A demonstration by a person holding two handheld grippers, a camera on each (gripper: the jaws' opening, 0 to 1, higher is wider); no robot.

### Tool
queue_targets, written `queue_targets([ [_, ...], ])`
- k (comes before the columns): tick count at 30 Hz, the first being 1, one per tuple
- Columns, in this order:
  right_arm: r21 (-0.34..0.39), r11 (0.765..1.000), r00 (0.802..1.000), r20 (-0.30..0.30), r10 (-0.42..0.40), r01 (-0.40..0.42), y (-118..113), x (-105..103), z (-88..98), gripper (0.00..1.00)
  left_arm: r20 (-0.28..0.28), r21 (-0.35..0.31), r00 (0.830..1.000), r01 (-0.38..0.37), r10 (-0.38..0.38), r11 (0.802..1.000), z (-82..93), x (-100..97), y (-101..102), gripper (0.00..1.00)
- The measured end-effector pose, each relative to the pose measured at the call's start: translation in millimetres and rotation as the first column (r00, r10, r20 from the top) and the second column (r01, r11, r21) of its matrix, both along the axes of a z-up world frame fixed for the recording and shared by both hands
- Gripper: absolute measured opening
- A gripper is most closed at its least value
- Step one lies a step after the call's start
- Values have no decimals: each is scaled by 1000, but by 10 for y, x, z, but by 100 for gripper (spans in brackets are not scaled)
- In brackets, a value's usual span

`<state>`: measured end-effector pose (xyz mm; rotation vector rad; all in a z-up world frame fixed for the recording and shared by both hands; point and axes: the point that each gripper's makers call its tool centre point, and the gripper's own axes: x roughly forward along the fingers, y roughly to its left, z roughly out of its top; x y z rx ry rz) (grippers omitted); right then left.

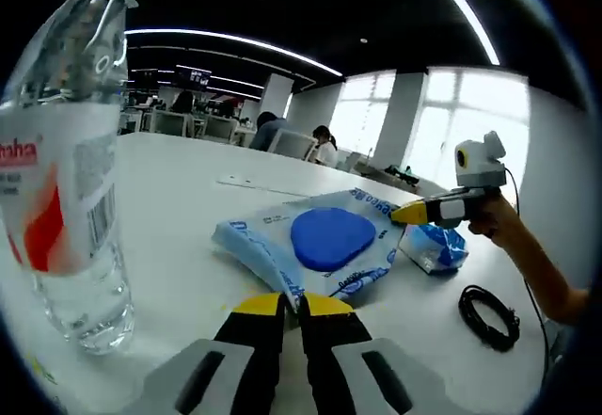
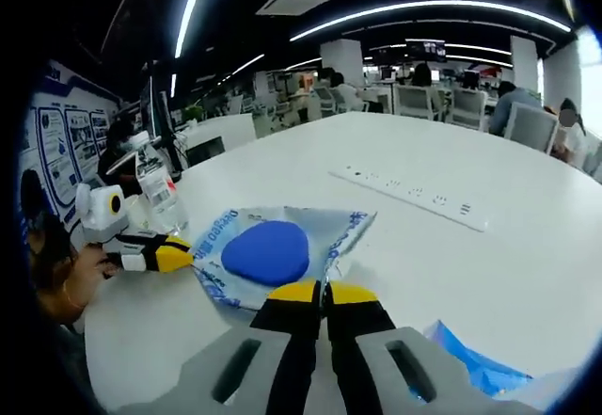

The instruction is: Arrange the tabletop items into an orderly group along one side of the table until the central work area is clear of visible clutter.

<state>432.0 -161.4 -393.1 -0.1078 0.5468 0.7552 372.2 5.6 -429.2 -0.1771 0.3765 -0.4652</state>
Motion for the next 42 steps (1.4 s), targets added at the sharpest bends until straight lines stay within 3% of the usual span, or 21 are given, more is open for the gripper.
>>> queue_targets([
  [6, -35, 999, 999, 42, 17, -15, -10, -121, 30, 0, 48, 47, 999, 4, -6, 999, 81, 6, 2, 2],
  [11, -104, 994, 991, 127, 40, -27, -50, -305, 109, 0, 104, 124, 994, 25, -38, 992, 259, 13, -22, 2],
  [16, -141, 990, 985, 168, 47, -23, -94, -392, 110, 0, 114, 135, 992, 45, -61, 990, 305, 10, -47, 1],
  [22, -242, 970, 983, 167, 74, -32, -151, -493, -74, 0, 115, 159, 989, 69, -88, 985, 263, -39, -125, 1],
  [26, -270, 962, 983, 164, 77, -30, -153, -504, -157, 0, 108, 173, 989, 84, -103, 981, 226, -1, -133, 1],
  [35, -348, 937, 983, 161, 88, -26, -199, -481, -244, 2, 80, 184, 990, 100, -117, 978, 132, 79, -160, 1],
  [39, -402, 914, 980, 157, 123, -50, -244, -508, -292, 7, 85, 209, 988, 106, -126, 972, 136, 82, -185, 1],
  [42, -410, 911, 977, 168, 129, -50, -248, -512, -292, 9, 89, 211, 988, 105, -126, 972, 139, 77, -182, 1],
])
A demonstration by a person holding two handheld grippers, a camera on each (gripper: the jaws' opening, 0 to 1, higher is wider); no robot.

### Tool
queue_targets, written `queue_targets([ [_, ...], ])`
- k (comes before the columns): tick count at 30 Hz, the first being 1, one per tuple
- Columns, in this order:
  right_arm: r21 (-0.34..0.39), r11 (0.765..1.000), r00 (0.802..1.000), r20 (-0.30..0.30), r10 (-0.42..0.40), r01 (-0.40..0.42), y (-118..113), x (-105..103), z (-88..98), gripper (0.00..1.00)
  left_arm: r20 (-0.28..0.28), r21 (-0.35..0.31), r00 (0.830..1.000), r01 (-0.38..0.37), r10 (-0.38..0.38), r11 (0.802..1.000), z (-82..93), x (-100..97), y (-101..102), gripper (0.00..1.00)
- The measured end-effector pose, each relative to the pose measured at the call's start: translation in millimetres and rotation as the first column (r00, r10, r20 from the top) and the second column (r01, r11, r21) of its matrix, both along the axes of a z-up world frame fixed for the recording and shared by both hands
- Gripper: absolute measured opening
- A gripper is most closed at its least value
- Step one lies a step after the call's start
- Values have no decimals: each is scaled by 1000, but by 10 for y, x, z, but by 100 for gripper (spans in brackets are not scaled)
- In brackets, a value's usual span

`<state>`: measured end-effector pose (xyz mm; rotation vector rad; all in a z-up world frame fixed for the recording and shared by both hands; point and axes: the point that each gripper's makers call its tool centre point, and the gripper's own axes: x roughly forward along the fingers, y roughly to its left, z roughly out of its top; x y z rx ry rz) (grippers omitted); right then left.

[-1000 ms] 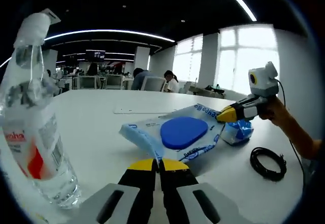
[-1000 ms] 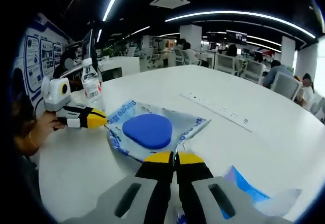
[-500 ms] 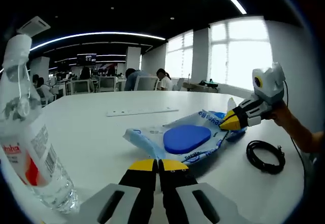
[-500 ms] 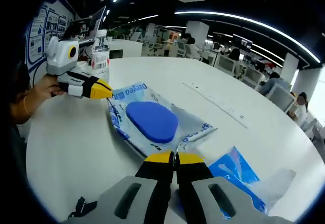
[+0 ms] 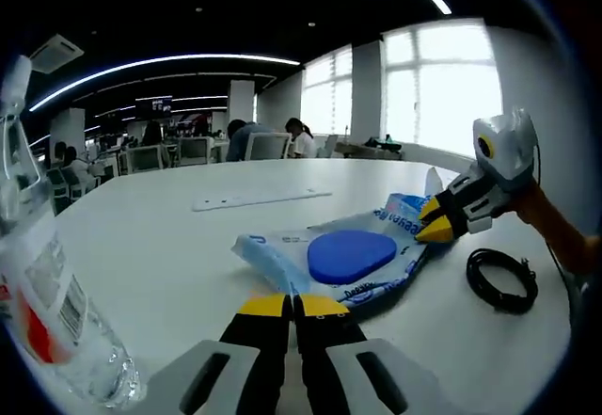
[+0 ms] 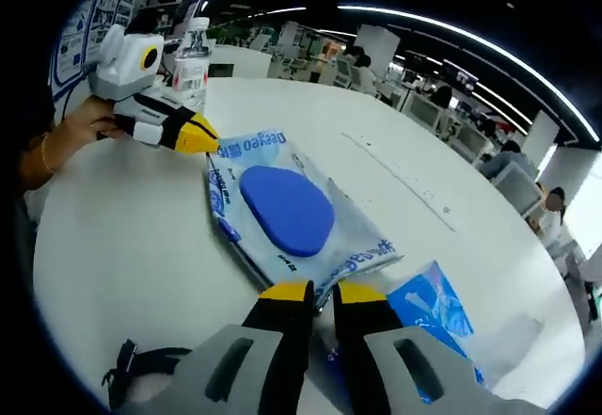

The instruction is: Arrange the tabletop items into an orderly group along one side of the table until the central work area is clear of visible clutter.

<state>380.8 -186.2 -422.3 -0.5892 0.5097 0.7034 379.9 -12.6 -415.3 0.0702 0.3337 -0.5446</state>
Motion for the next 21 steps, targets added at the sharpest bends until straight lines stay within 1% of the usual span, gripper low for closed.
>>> queue_targets([
  [3, -2, 1000, 1000, 4, -4, 4, -12, 10, 23, 11, -1, 8, 1000, -3, 3, 1000, -24, -24, 0, 2],
  [9, 18, 1000, 1000, 19, -18, 18, -55, 39, 118, 13, -16, 4, 1000, 0, 0, 1000, -57, -40, -4, 5],
  [10, 36, 999, 998, 46, -30, 28, -117, 48, 227, 13, -13, 4, 1000, 8, -8, 1000, -43, -60, -14, 6],
  [11, 46, 999, 998, 53, -31, 29, -128, 47, 262, 13, -10, 4, 1000, 8, -8, 1000, -33, -63, -16, 6],
  [13, 54, 998, 997, 61, -38, 35, -159, 34, 337, 13, 5, -3, 1000, 9, -9, 1000, 22, -65, -25, 7],
  [15, 58, 998, 997, 70, -38, 34, -164, 29, 367, 13, 12, -2, 1000, 9, -9, 1000, 42, -71, -29, 9],
  [16, 68, 997, 996, 78, -40, 35, -175, 12, 415, 13, 28, 6, 1000, 10, -10, 1000, 74, -82, -31, 11],
  [20, 91, 995, 996, 83, -37, 30, -187, -31, 471, 13, 67, 26, 997, 28, -30, 999, 169, -139, -57, 15],
  [21, 105, 994, 996, 82, -38, 30, -193, -54, 485, 13, 91, 32, 995, 28, -31, 999, 233, -160, -56, 16],
])
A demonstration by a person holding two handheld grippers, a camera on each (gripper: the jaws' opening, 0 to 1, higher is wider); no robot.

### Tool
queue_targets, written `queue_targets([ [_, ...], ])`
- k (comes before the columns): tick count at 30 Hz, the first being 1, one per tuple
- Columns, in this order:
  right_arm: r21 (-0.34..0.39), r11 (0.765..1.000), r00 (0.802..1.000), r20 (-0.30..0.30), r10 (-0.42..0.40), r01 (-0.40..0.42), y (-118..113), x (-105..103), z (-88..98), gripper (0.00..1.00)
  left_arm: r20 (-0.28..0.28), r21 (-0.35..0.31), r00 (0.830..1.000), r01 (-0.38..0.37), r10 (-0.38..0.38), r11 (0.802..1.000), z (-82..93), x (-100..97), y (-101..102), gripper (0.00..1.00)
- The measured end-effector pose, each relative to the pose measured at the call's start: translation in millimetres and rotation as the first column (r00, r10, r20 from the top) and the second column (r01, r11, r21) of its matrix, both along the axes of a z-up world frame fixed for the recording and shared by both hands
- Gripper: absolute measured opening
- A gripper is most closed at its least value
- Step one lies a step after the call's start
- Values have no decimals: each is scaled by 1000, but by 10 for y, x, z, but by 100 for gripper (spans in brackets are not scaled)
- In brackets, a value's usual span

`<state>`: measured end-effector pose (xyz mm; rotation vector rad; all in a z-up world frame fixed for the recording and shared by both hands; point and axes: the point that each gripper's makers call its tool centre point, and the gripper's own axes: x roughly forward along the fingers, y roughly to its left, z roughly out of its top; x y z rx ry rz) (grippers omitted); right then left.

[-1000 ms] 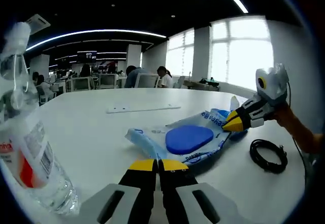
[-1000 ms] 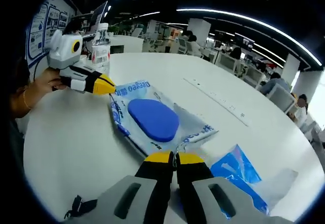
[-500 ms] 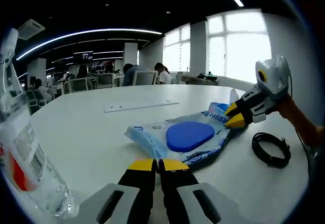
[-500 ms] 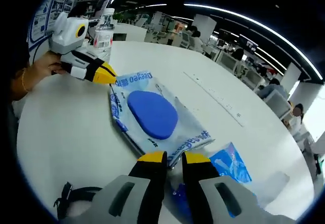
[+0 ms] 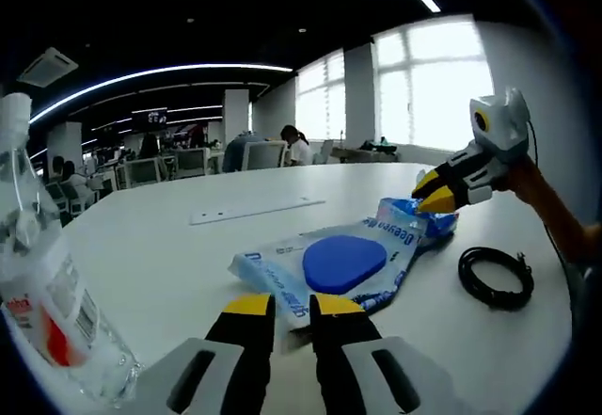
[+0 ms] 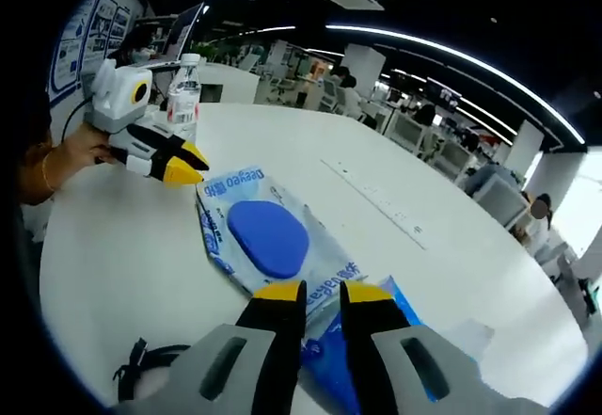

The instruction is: Arrange the tabletop items into an orderly group along one side of the table until the central work area is clear of visible clutter.

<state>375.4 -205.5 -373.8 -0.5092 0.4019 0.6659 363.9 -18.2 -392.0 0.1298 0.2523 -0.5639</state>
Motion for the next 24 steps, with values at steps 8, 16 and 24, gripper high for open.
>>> queue_targets([
  [8, 78, 997, 1000, -14, 11, -10, -38, -196, 31, 13, 126, 6, 992, -15, 15, 1000, 453, -95, 120, 18],
  [16, 122, 991, 999, 13, 53, -54, -71, -421, 105, 13, 249, 43, 967, -72, 59, 996, 871, -108, 412, 37],
  [24, 160, 978, 990, 78, 120, -131, -28, -640, 203, 20, 430, -29, 884, -192, 186, 981, 1410, -179, 770, 38],
])
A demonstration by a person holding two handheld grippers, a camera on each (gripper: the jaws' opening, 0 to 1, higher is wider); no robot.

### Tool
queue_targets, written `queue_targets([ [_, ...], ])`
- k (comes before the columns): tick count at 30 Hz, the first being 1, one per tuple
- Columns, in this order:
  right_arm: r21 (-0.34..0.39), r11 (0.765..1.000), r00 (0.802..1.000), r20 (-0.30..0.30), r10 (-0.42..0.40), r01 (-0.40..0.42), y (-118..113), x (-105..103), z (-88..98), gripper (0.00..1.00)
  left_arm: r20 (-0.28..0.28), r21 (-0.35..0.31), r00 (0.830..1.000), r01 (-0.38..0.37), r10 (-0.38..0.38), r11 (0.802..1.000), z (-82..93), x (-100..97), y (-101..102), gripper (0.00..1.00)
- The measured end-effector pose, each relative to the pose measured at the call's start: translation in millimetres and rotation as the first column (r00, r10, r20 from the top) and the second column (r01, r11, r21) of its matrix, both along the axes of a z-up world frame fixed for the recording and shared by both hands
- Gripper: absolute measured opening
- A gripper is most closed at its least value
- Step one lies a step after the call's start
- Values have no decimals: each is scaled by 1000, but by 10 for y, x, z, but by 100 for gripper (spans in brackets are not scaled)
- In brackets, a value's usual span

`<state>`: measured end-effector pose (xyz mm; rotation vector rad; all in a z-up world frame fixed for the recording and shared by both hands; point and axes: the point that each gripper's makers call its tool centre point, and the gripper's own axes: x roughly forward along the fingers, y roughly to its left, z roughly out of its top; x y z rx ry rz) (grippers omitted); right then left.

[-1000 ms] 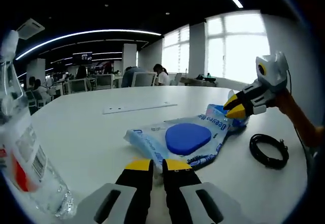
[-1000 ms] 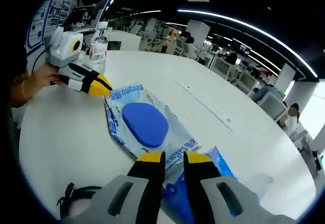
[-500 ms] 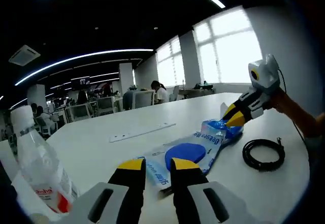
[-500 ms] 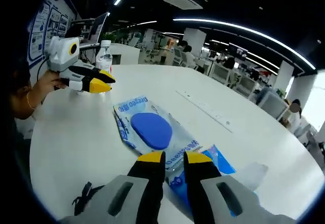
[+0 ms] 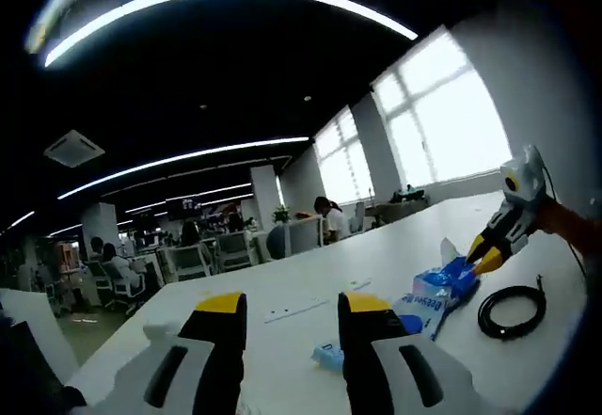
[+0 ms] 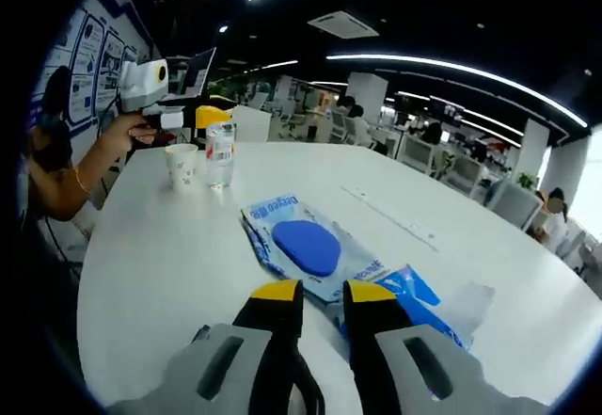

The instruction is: Arrange the tabletop items into an orderly group along one side of the table until the central work area is clear of visible clutter.

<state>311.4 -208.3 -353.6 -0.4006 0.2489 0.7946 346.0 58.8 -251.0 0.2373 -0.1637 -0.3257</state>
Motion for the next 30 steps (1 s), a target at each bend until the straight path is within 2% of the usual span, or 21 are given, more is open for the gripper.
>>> queue_targets([
  [2, 18, 1000, 1000, 22, 3, -3, -14, -54, 24, 23, 5, 1, 1000, -21, 21, 1000, 53, -8, 101, 38],
  [5, 80, 997, 999, 32, 6, -8, -24, -128, 90, 28, 3, -15, 998, -70, 70, 997, 110, 22, 364, 38],
  [6, 101, 995, 999, 41, 4, -8, -39, -146, 126, 30, 6, -21, 997, -76, 76, 997, 118, 27, 391, 39],
  [7, 135, 991, 998, 66, -1, -8, -62, -172, 186, 29, -5, -32, 994, -106, 106, 994, 111, 65, 516, 40],
  [10, 160, 987, 995, 99, -9, -7, -93, -214, 230, 29, -21, -62, 992, -124, 123, 990, 96, 108, 621, 48],
  [12, 173, 985, 992, 127, -10, -12, -96, -238, 236, 29, -30, -60, 991, -133, 131, 989, 53, 148, 665, 53],
  [13, 174, 985, 990, 143, -8, -17, -101, -256, 220, 29, -55, -68, 987, -153, 150, 986, -29, 189, 709, 57],
  [14, 175, 984, 989, 146, -8, -18, -105, -262, 211, 29, -58, -74, 987, -154, 150, 985, -53, 200, 713, 61],
  [16, 197, 980, 990, 142, -11, -17, -116, -271, 205, 30, -83, -83, 985, -156, 150, 984, -146, 245, 714, 63],
  [19, 231, 973, 991, 130, -16, -14, -120, -280, 213, 30, -97, -87, 984, -160, 151, 983, -205, 277, 718, 59],
  [21, 251, 968, 992, 124, -19, -13, -153, -327, 198, 28, -108, -104, 982, -164, 153, 981, -260, 325, 735, 51],
  [23, 256, 966, 989, 148, -21, -17, -165, -356, 220, 27, -116, -111, 982, -159, 146, 981, -277, 347, 735, 41],
  [26, 270, 963, 988, 149, -34, -8, -191, -401, 221, 27, -137, -137, 983, -144, 126, 980, -302, 382, 724, 34],
  [28, 274, 962, 987, 154, -40, -4, -211, -443, 208, 25, -190, -192, 978, -124, 87, 974, -375, 405, 678, 32],
  [30, 279, 960, 987, 156, -45, -1, -228, -462, 209, 25, -217, -192, 971, -145, 102, 971, -431, 424, 713, 30],
])
